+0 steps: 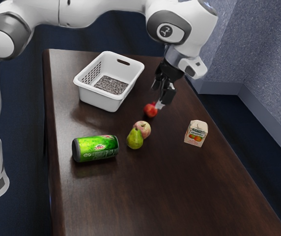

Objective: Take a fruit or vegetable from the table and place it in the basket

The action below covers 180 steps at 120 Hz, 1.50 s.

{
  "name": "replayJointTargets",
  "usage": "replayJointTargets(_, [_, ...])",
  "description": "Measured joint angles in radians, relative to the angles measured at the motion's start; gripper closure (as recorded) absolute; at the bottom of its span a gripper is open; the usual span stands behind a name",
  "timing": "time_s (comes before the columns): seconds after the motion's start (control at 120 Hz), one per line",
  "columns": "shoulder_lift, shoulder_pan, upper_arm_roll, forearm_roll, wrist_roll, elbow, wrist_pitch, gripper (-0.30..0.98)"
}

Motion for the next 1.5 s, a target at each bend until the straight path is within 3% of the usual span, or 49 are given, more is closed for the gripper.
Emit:
replayJointTargets(0.625, [0.026,0.058,0.063,0.004,-0.009,-0.01,0.127,0.0])
replayJointTargets(0.8, [0.056,0.16,0.07,0.019,0.119,-0.016,0.154,0.0])
replayJointTargets(0.95, [0.108,0.166,0.068,0.051,0.268,-0.014,0.22,0.0])
replayJointTargets(1.217, [0.021,0.202,0.129,0.03,0.454,-0.195,0.297,0.0])
replayJointTargets(1.283, [0.031,0.255,0.122,0.014,0.494,-0.201,0.321,0.0])
replayJointTargets(1.375, [0.062,0.351,0.028,0.007,0.542,-0.196,0.345,0.0])
replayJointTargets(1.5, [0.087,0.37,-0.022,0.004,0.596,-0.194,0.371,0.0])
